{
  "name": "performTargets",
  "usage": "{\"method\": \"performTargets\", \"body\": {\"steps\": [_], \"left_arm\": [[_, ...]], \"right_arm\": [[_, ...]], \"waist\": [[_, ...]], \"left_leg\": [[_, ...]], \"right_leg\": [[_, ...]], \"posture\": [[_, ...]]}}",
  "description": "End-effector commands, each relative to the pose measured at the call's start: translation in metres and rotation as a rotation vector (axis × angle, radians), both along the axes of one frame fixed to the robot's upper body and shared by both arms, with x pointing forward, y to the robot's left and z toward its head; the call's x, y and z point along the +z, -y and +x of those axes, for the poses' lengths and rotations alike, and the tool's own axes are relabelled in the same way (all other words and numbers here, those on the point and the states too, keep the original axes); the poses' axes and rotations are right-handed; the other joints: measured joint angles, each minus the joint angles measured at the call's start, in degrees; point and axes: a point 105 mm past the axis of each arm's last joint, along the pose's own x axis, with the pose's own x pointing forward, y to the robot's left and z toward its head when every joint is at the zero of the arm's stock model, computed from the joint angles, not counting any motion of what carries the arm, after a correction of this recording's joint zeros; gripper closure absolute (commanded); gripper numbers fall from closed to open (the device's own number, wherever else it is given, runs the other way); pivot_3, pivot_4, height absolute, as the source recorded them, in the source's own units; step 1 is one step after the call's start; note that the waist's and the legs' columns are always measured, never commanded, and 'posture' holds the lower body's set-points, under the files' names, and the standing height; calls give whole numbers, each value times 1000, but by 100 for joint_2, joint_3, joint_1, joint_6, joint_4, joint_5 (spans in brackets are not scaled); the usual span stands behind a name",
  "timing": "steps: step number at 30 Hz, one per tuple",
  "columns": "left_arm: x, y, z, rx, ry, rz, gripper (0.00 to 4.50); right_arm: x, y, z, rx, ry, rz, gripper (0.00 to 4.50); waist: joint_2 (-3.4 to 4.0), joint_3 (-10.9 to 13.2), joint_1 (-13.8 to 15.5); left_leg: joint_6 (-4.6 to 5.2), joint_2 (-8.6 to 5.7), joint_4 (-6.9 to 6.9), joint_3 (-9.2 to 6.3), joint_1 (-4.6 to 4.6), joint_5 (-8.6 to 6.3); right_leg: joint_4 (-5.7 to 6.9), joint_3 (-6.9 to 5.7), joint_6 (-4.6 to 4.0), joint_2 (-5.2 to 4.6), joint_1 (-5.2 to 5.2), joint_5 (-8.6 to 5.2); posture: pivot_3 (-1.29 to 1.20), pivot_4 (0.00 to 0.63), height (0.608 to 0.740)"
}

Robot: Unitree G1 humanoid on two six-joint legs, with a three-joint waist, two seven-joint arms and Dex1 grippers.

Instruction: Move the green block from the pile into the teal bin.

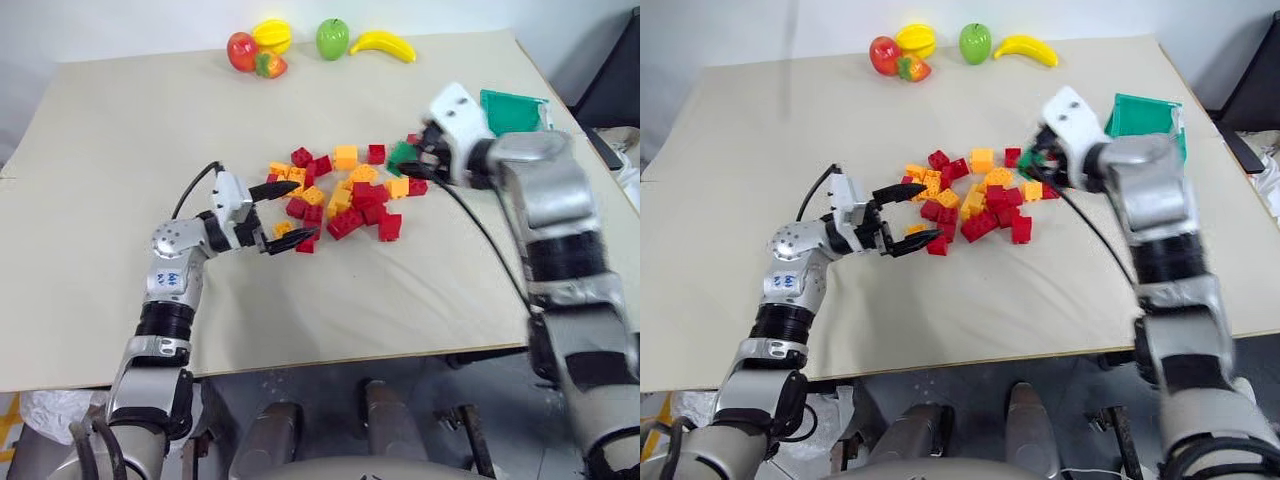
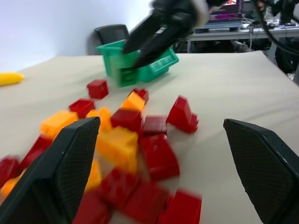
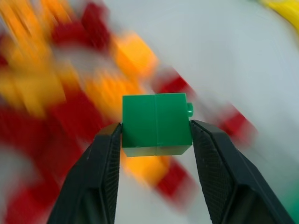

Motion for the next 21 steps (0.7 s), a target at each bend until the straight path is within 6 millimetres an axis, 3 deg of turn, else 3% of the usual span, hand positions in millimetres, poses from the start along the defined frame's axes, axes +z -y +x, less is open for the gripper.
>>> {"method": "performTargets", "body": {"steps": [1, 4, 6, 11, 14, 18, 19, 21], "left_arm": [[17, 21, 6, -1, 39, 52, 0], [20, 35, 9, -5, 51, 86, 0], [26, 48, 16, 11, 63, 105, 0], [34, 61, 29, 60, 58, 86, 0], [38, 70, 39, 89, 60, 76, 0], [41, 72, 37, 64, 53, 34, 0], [39, 71, 37, 63, 44, 37, 0], [37, 68, 35, 55, 25, 41, 0]], "right_arm": [[36, 32, -14, -98, 120, -61, 2640], [38, 53, -12, -160, 136, -92, 2640], [41, 71, 0, -217, 165, -86, 2640], [40, 88, 23, -257, 188, -18, 2640], [33, 111, 42, -366, 217, -2, 1615], [40, 108, 48, -339, 251, 64, 232], [40, 107, 48, -329, 252, 62, 24], [41, 105, 47, -307, 253, 52, 24]], "waist": [[0, 0, 5], [-2, 1, -35], [-5, 2, -30], [-5, 3, -32], [-6, 5, -24], [-6, 5, -24], [-5, 5, -25], [-5, 5, -27]], "left_leg": [[0, 1, 0, 7, 1, 0], [3, 11, -1, 44, 21, -1], [4, 14, -3, 72, 35, -2], [17, 13, -7, 117, 34, 3], [33, 8, -10, 126, 34, 6], [44, 9, -21, 124, 19, 6], [48, 9, -23, 125, 18, 4], [53, 8, -27, 126, 11, 1]], "right_leg": [[0, 3, 1, 0, 1, 1], [-15, 16, 2, 6, 5, 4], [-11, 28, 1, 7, 6, 7], [-18, 54, 11, 7, 3, 26], [-28, 71, 29, 8, 3, 48], [-77, 76, 42, 9, 3, 69], [-83, 75, 43, 9, 3, 70], [-96, 75, 47, 8, 1, 72]], "posture": [[0, 150, 740], [0, 150, 740], [0, 150, 740], [0, 150, 740], [0, 150, 740], [0, 150, 740], [0, 150, 740], [0, 150, 740]]}}
